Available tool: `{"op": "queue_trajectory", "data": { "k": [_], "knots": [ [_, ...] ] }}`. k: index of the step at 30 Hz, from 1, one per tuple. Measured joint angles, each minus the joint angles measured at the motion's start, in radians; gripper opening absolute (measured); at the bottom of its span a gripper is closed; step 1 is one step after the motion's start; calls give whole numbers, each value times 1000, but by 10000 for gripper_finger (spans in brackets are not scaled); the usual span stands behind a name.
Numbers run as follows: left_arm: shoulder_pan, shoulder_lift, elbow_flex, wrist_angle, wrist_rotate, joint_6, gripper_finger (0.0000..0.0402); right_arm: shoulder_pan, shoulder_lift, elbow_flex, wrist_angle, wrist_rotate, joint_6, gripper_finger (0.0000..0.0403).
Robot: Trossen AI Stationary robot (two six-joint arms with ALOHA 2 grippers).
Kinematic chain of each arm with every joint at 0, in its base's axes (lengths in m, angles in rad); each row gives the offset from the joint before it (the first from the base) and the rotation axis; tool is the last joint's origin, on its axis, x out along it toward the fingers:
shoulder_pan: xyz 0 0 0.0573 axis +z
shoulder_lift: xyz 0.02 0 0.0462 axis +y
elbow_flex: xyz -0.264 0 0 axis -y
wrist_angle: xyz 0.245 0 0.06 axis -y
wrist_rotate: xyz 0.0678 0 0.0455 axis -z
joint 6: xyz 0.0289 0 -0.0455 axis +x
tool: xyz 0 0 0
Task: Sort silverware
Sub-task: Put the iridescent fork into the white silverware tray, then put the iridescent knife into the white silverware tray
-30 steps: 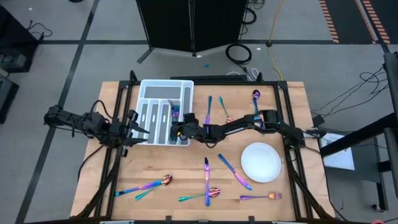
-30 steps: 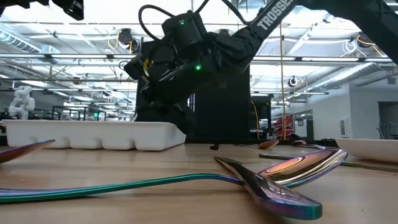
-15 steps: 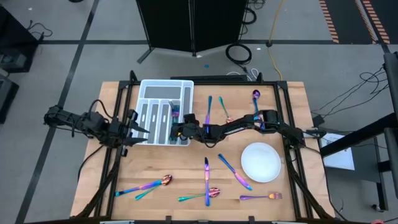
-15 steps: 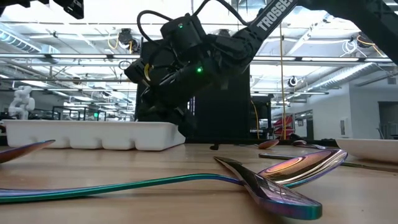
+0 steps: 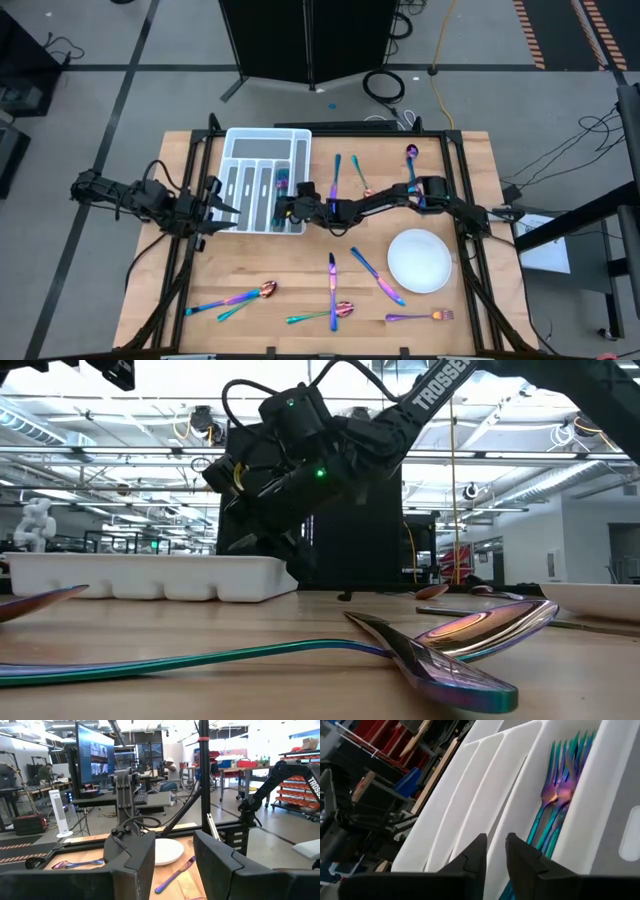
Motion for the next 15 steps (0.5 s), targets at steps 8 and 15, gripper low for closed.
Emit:
{"op": "queue_trajectory", "data": {
  "k": [8, 15],
  "knots": [
    [0, 0, 0, 0, 0, -1, 136, -8, -8, 0, 31, 0, -165, 93],
    [0, 0, 1, -5, 0, -2, 136, -19, -84, 0, -47, -6, -360, 92]
  ]
}}
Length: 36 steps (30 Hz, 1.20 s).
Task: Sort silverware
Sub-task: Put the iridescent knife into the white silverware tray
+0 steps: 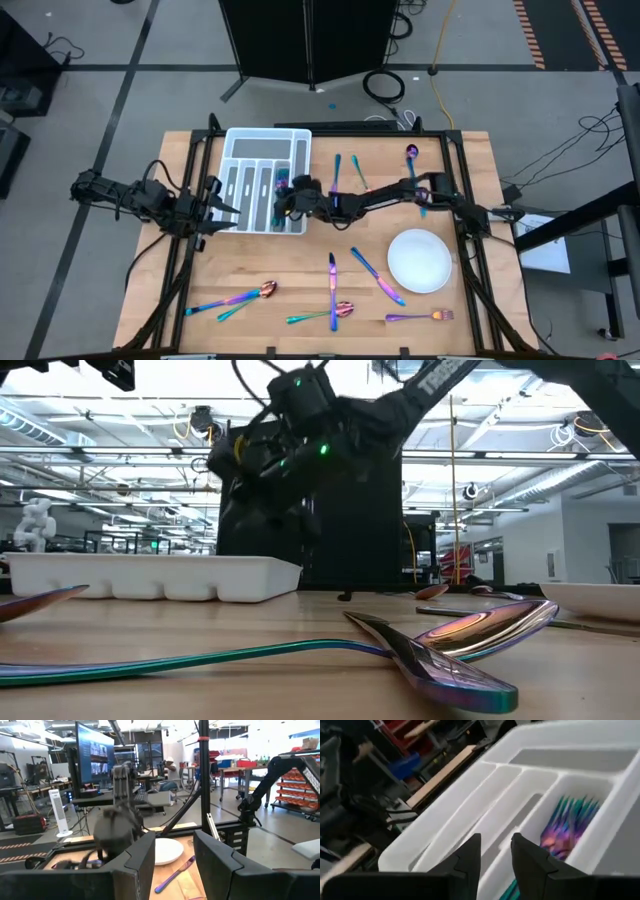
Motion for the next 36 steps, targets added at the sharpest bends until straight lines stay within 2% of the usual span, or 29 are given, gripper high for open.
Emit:
{"op": "queue_trajectory", "data": {
  "k": [6, 9, 11, 13, 16, 19, 24, 30, 34, 36],
  "knots": [
    [0, 0, 0, -41, 0, -64, 136, -20, -174, 0, -333, -1, -141, 92],
    [1, 1, 0, -73, -29, -144, 136, -35, -278, 0, -541, -93, -253, 91],
    [3, 3, 0, -104, -92, -192, 136, -49, -335, 0, -706, -177, -268, 91],
    [4, 7, 0, -148, -176, -225, 136, -62, -385, 0, -882, -209, -250, 91],
    [5, 21, 2, -216, -312, -256, 136, -99, -436, 0, -1113, -168, -193, 91],
    [12, 48, 16, -283, -371, -307, 136, -157, -449, 0, -1251, -164, -171, 91],
    [57, 123, 38, -377, -370, -402, 136, -244, -432, -1, -1296, -234, -207, 91],
    [133, 250, 46, -522, -359, -498, 136, -322, -395, -1, -1292, -236, -249, 91],
    [175, 315, 46, -533, -295, -508, 136, -350, -354, -1, -1261, -237, -227, 91],
    [189, 341, 46, -526, -274, -507, 136, -359, -321, -1, -1186, -275, -207, 91]
  ]
}}
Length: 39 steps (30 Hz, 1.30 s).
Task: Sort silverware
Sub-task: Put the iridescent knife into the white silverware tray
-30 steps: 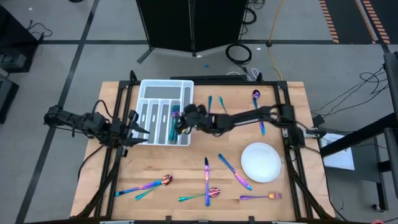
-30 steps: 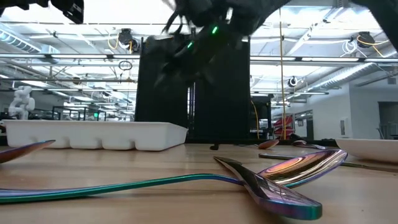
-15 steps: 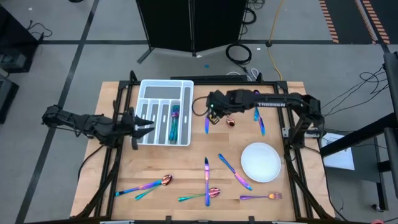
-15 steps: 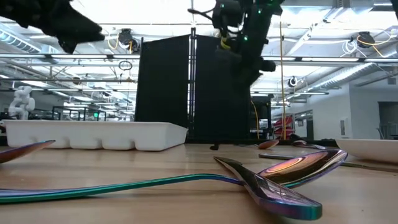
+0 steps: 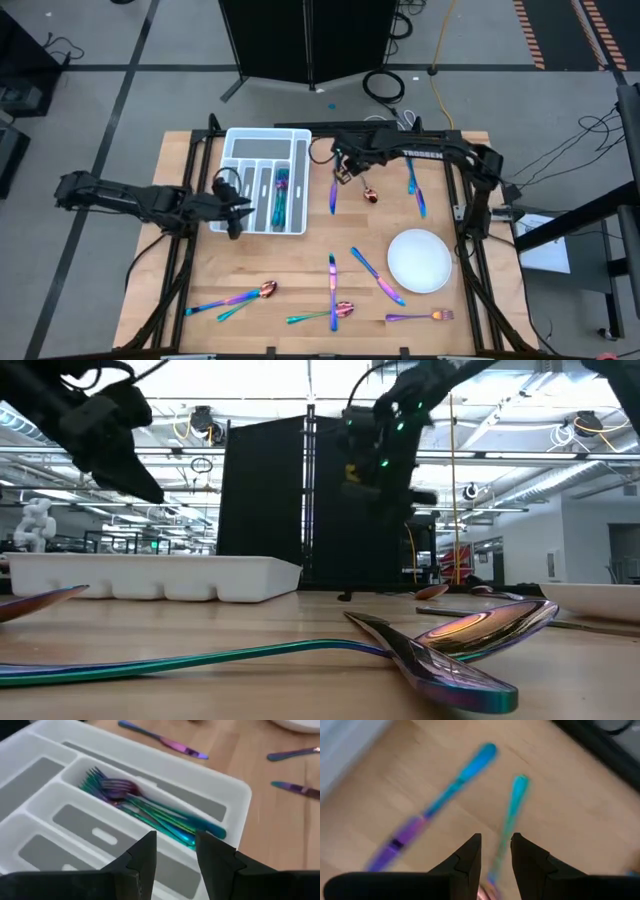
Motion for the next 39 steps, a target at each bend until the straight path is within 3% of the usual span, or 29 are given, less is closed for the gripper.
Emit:
{"op": "queue_trajectory", "data": {
  "k": [5, 10, 20, 39],
  "knots": [
    [15, 41, 1, 64, 48, 11, 136, -1, 90, 0, 230, -112, -4, 91],
    [16, 51, 1, 76, 83, 19, 136, -5, 117, 1, 216, -110, 136, 91],
    [17, 50, 1, 143, 105, 75, 136, -9, 223, 1, 241, -193, 207, 91],
    [51, 50, 1, 167, 126, 126, 136, 20, 235, 66, 241, -81, 210, 91]
  ]
}}
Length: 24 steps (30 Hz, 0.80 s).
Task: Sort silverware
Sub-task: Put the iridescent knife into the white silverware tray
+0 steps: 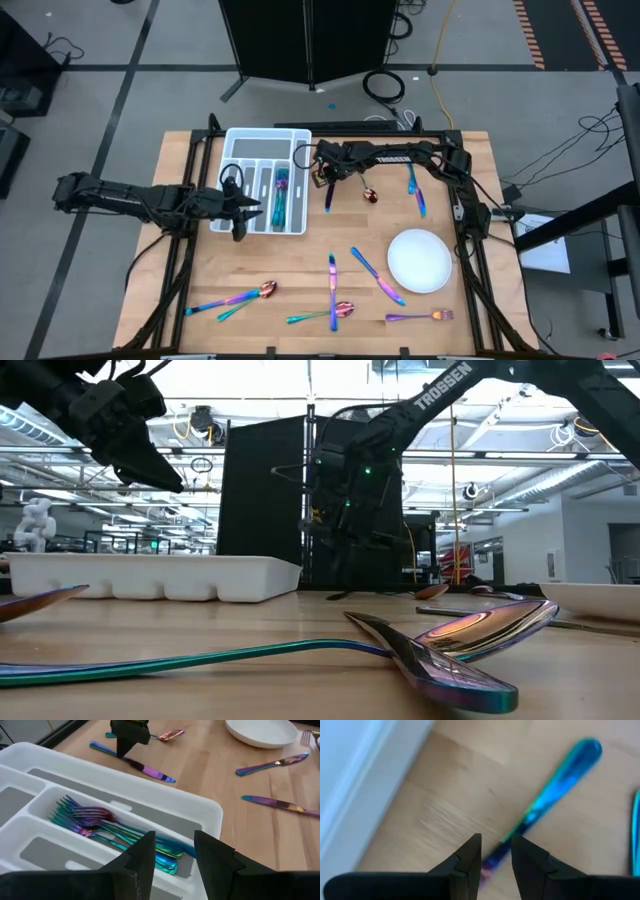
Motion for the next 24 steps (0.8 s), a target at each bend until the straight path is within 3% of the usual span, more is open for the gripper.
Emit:
{"op": "queue_trajectory", "data": {
  "k": [17, 24],
  "knots": [
    [0, 0, 0, 4, 24, -3, 136, 48, 18, 13, -5, 175, -7, 91],
    [0, 0, 0, 4, 24, -3, 136, 53, 26, 13, -17, 152, -5, 91]
  ]
}}
